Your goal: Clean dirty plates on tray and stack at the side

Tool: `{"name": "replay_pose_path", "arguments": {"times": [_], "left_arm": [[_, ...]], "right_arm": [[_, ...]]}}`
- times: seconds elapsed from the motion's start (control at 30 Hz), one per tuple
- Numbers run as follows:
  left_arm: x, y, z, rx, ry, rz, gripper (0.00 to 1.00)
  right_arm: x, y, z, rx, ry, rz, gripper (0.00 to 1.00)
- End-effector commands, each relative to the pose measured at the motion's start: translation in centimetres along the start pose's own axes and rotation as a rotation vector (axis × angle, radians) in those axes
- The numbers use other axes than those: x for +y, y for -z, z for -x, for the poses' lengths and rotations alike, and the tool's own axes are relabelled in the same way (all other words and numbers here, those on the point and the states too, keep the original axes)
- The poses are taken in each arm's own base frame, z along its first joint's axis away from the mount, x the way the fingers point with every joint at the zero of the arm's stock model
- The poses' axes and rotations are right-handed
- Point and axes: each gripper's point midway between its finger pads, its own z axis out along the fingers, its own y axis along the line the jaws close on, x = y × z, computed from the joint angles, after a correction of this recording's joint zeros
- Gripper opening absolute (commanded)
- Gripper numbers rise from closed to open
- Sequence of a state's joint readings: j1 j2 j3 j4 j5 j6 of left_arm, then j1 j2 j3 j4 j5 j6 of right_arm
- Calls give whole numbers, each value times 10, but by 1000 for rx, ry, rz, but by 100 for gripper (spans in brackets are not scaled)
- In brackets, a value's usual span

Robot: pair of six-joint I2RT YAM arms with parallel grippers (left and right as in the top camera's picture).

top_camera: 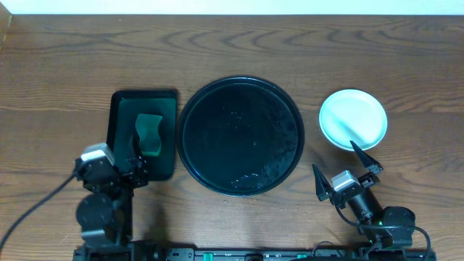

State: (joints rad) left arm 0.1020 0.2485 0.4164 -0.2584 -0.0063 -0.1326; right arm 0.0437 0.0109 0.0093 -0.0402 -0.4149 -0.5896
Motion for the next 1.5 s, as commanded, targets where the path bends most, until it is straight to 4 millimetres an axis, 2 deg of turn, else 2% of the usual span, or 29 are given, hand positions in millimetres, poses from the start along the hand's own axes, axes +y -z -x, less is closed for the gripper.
{"name": "replay_pose_path", "arguments": {"times": [0.0, 0.17, 0.37, 0.7, 1.47], "left_arm": [[4, -3, -16, -77, -34, -11, 73], [7, -7, -31, -165, -107, -21, 73], [9, -14, -43, -187, -153, -19, 73], [18, -23, -95, -19, -178, -1, 73], [19, -23, -95, -17, -176, 0, 73]], "right_arm": [[-2, 0, -2, 5, 10, -10, 99], [-2, 0, -2, 5, 10, -10, 99], [-2, 0, -2, 6, 10, -9, 99], [-2, 0, -2, 6, 10, -9, 99], [-2, 0, -2, 6, 10, -9, 99]]}}
